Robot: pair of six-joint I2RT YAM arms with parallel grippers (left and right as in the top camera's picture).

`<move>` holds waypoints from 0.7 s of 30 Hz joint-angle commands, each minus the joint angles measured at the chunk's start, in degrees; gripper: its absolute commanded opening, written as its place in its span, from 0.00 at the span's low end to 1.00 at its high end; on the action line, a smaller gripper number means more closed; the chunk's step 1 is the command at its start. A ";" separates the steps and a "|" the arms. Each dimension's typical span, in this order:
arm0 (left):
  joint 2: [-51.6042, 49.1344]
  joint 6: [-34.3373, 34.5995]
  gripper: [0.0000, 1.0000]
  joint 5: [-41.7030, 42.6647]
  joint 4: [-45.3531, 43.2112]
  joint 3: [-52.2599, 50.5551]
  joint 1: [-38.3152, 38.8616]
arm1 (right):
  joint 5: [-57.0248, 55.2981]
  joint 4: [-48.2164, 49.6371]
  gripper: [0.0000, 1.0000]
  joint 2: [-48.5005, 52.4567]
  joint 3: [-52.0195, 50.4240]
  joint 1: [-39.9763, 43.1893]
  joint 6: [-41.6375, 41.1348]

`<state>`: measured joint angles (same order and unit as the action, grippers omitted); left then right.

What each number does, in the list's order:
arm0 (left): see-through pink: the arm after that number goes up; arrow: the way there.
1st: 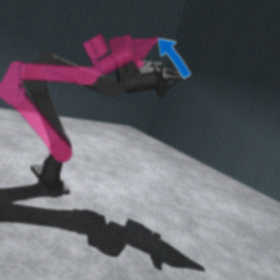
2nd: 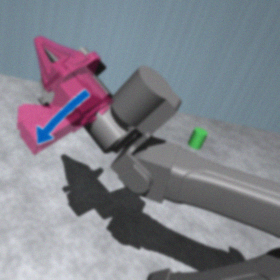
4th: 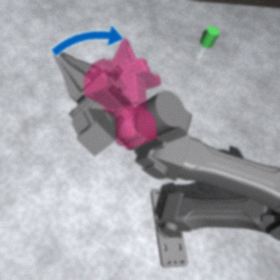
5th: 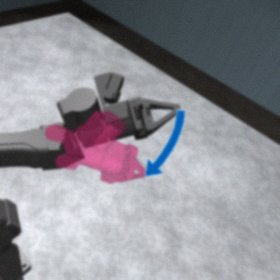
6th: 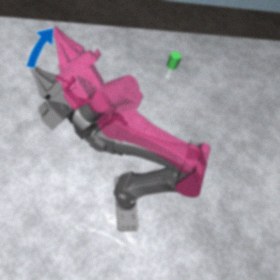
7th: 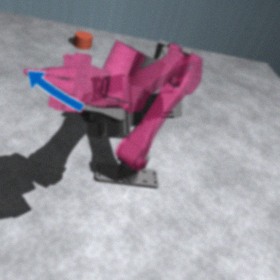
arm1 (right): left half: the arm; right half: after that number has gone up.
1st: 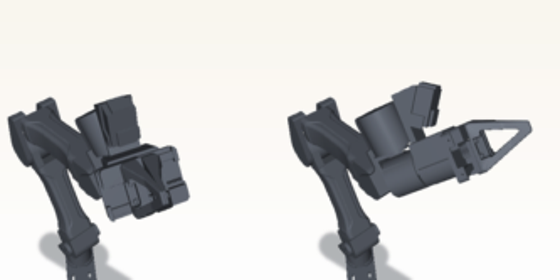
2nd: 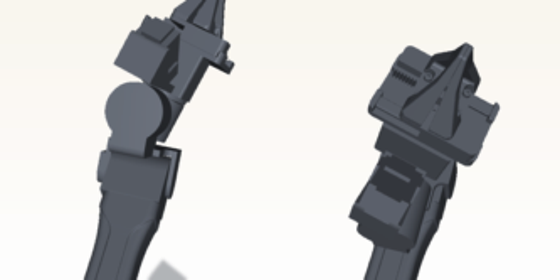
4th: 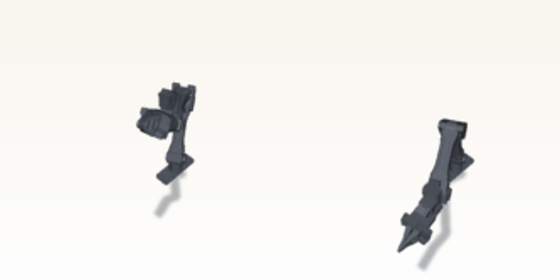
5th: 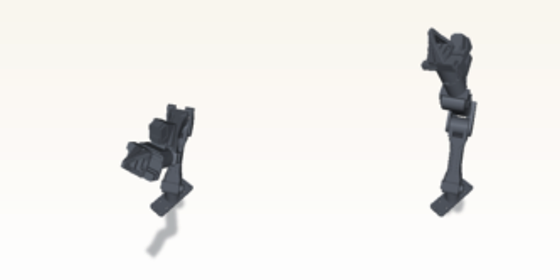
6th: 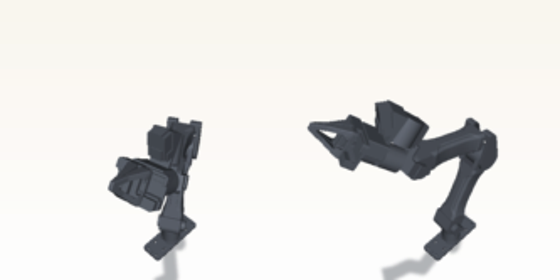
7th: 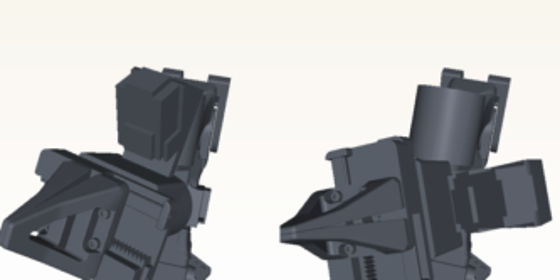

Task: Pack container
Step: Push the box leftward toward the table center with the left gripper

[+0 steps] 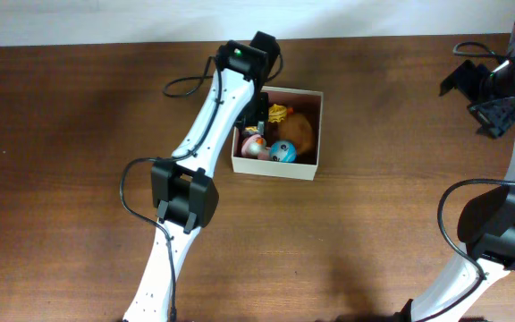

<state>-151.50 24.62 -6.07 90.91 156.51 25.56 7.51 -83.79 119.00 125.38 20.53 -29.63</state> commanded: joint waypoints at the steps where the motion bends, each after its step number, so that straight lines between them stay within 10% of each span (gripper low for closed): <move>1: -1.29 1.70 0.17 -1.92 0.92 -0.81 -1.33 | -0.63 0.02 0.99 -0.52 -0.24 -0.26 -0.02; 21: -1.29 2.80 0.18 -3.67 1.05 -0.79 -6.10 | -0.63 0.00 0.99 -0.52 -0.24 -0.26 -0.02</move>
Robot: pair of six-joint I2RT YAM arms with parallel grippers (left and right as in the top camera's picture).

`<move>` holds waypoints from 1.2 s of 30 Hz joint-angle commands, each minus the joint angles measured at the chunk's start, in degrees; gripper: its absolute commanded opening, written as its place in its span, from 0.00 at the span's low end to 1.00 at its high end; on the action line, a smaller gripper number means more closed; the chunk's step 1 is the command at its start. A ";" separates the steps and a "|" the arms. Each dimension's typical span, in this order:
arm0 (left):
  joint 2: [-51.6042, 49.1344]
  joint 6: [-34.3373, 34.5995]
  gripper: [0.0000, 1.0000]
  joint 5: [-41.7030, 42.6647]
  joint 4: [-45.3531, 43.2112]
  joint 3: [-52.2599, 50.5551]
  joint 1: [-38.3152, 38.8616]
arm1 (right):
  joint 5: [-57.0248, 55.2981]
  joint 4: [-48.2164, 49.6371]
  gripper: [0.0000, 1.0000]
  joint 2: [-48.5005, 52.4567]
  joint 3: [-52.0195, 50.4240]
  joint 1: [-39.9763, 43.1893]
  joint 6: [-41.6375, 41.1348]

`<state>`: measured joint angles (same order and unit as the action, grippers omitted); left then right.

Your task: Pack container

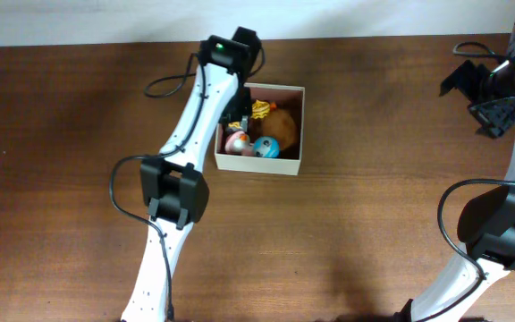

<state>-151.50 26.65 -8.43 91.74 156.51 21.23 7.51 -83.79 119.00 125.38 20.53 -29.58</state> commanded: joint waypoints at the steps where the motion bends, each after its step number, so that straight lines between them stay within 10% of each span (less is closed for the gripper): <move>1: -1.29 0.74 0.18 -1.22 0.07 -0.79 -1.81 | -0.63 0.00 0.99 -0.52 -0.24 -0.26 -0.07; 11: -0.26 0.00 0.18 0.26 0.42 4.50 -0.81 | -0.63 0.00 0.99 -0.52 -0.24 -0.26 -0.07; 23: 5.73 -2.03 0.41 13.05 4.96 16.98 -0.61 | -0.63 0.00 0.99 -0.52 -0.24 -0.26 -0.07; 25: 7.26 -2.91 0.59 21.27 4.96 17.03 -0.55 | -0.63 0.02 0.99 -0.52 -0.24 -0.26 -0.07; 27: 8.57 -2.93 1.00 26.03 4.94 17.03 -0.50 | -0.63 0.00 0.99 -0.52 -0.24 -0.26 -0.07; 36: 10.67 -7.19 1.00 26.88 4.94 17.03 -0.70 | -0.66 0.00 0.99 -0.52 -0.24 -0.26 -0.07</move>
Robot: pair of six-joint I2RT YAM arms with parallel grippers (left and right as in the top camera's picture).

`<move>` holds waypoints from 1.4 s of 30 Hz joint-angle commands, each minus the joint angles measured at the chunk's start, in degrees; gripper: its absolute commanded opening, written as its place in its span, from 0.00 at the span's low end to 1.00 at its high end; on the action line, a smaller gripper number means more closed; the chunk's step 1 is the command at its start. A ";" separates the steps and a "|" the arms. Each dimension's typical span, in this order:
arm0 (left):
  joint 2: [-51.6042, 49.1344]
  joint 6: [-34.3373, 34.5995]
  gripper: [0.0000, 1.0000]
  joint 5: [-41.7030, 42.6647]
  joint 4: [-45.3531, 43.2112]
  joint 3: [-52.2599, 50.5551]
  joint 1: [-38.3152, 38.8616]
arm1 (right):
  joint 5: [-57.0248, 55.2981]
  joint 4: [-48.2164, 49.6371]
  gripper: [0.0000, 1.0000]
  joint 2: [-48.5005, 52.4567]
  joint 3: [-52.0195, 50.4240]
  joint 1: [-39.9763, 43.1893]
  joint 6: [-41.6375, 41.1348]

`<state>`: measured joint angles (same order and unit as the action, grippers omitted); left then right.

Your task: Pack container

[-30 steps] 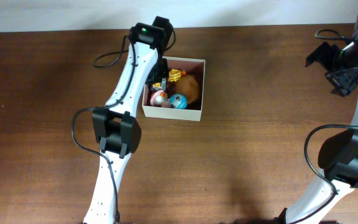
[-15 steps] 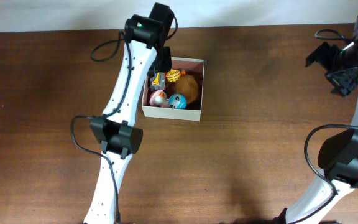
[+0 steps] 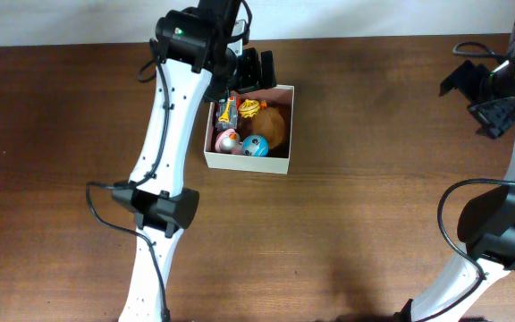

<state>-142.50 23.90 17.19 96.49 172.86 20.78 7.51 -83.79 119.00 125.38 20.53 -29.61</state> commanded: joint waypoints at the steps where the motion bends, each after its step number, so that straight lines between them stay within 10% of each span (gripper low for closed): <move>1: 2.19 -4.96 1.00 -1.07 0.22 0.68 -0.33 | -0.63 0.00 0.99 -0.52 -0.24 -0.26 -0.04; 14: 22.36 -5.62 1.00 -35.95 0.20 0.68 -1.16 | -0.63 0.00 0.99 -0.52 -0.24 -0.26 -0.04; 23: 32.20 -6.88 0.99 -36.41 -7.04 -3.87 -3.39 | -0.63 0.00 0.99 -0.52 -0.24 -0.26 -0.04; 42: 79.80 -6.86 1.00 -32.37 -57.42 -90.73 -12.04 | -0.63 0.02 0.99 -0.52 -0.24 -0.26 -0.04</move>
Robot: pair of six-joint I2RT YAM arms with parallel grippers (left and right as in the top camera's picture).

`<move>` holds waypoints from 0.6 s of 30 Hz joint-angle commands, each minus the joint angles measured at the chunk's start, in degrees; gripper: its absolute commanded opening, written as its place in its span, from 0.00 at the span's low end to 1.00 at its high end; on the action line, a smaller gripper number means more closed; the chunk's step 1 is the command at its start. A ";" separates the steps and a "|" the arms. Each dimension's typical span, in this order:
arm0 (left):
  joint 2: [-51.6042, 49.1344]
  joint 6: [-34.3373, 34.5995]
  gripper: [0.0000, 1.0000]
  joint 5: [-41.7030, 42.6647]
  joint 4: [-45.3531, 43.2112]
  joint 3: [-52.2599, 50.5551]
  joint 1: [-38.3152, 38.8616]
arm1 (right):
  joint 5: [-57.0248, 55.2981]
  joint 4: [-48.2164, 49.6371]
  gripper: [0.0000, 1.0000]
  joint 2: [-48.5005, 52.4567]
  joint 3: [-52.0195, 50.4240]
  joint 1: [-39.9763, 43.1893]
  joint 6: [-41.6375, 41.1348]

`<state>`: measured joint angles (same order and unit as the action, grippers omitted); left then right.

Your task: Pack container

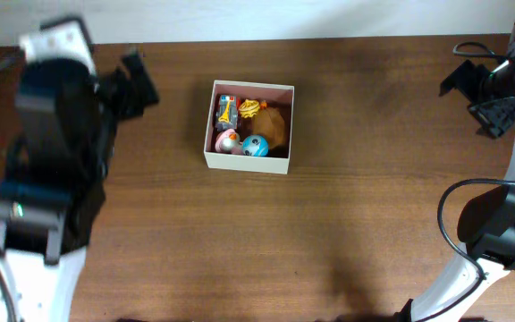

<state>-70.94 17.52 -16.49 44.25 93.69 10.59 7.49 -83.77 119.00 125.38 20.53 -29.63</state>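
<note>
A white open cardboard box (278, 164) sits at the table's middle rear. Inside lie a striped orange toy (226, 110), a yellow-orange toy (251, 108), a brown plush (275, 125), a blue ball toy (257, 146) and a pink-white toy (227, 140). My left arm is raised close to the camera at the far left. Its gripper (138, 79) hangs well left of the box, two dark prongs apart and nothing between them. My right gripper (461, 82) is held up at the far right edge, far from the box. Its fingers are too dark to read.
The brown wooden table (347, 224) spreads around the box. A white wall strip runs along the rear edge (329, 18). The left arm's big white and black links (52, 179) hide the table's left part. The right arm's base stands at the lower right (499, 233).
My left gripper was at the box's rear left rim; now it is lifted and pulled far to the left, clear of the box. The box stays where it was. The right arm is unchanged.
The left gripper was inside the box's left side when the box stood right of centre. The box then stood further left, and further left again with the gripper at its rear rim. Now the box rests alone and the left arm is away.
</note>
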 commanded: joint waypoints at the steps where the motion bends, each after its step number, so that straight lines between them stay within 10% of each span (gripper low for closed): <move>1: 10.71 -0.50 1.00 1.66 -7.45 -15.32 -2.34 | -0.61 -0.02 0.99 -0.52 -0.24 -0.26 -0.02; 18: 54.84 -0.52 1.00 12.61 -34.62 -71.08 -9.16 | -0.61 -0.02 0.99 -0.52 -0.24 -0.26 -0.02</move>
<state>-22.35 17.54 -6.17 10.70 28.27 1.93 7.51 -83.79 119.00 125.38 20.53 -29.61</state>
